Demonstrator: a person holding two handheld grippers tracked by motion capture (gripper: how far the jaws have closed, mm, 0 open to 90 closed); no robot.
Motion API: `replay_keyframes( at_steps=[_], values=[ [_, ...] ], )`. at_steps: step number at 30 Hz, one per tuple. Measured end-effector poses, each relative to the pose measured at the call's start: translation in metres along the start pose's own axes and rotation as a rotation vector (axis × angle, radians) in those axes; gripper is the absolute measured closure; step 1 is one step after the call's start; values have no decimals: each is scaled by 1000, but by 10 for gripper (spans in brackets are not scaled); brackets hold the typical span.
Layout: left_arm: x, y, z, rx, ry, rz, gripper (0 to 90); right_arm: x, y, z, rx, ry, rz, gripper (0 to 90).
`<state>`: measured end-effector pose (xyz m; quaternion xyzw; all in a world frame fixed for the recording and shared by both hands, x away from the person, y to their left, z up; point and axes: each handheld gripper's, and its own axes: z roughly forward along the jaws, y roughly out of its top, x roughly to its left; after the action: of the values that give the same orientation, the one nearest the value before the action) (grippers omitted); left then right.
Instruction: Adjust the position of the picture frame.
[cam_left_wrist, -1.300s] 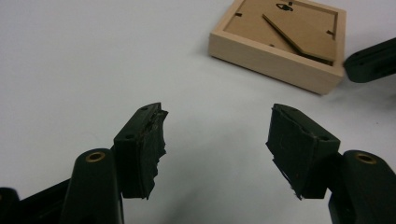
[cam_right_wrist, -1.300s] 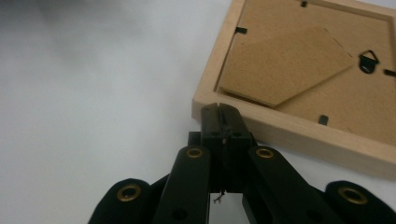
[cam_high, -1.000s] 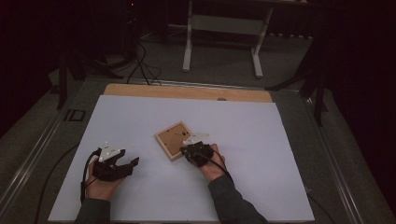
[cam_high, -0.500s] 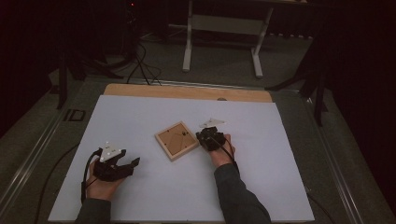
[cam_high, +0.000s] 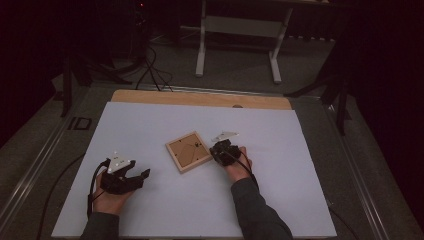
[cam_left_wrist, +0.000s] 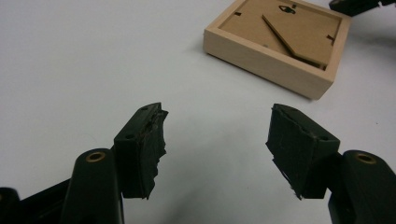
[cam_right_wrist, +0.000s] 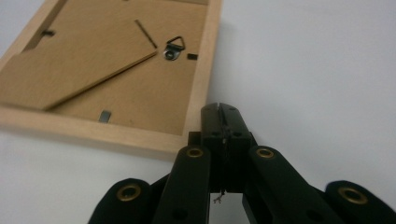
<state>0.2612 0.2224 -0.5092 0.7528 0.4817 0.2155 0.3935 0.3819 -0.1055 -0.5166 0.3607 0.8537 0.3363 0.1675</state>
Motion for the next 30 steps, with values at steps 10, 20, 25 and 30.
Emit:
replay_keyframes(
  at_steps=[10, 20, 25, 30],
  values=[
    [-1, 2, 6, 14, 10, 15, 386, 24, -15, -11, 3, 58, -48, 898],
    [-3, 5, 21, 41, 28, 27, 453, 38, -18, -13, -3, 83, -73, 897],
    [-2, 6, 27, 54, 17, 13, 568, 42, -19, -11, 1, 88, -83, 896],
    [1, 10, 36, 61, -7, -43, 679, 40, -18, -9, 0, 82, -81, 888]
  ],
)
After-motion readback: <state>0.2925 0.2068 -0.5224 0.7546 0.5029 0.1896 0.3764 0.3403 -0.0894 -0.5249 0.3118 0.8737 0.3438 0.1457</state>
